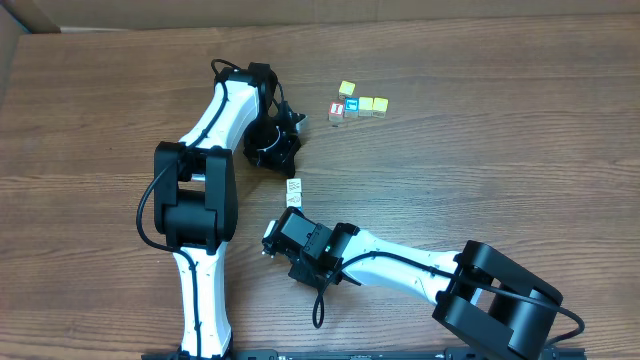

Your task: Flip 5 blocks

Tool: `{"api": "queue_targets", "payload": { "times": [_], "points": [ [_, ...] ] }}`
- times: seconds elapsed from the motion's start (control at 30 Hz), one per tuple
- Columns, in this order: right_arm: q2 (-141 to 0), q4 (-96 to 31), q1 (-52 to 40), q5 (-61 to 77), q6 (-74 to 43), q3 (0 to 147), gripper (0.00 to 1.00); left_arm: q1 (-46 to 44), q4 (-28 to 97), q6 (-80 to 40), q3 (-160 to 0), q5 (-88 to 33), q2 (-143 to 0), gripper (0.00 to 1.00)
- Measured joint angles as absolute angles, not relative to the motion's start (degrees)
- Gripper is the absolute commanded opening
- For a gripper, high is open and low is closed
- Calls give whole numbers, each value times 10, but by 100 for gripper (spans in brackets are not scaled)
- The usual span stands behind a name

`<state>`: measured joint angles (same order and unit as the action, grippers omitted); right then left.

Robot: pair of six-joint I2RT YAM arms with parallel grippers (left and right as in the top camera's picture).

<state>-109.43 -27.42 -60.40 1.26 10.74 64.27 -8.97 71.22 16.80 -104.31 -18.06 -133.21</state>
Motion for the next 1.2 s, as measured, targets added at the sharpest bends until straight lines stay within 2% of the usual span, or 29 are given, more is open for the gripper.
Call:
{"api": "queue_targets", "payload": {
  "times": [1.2],
  "points": [
    [-1095, -251, -592, -8, 77, 643, 4, -90, 696, 197, -1043, -195, -1332, 4]
  ]
}}
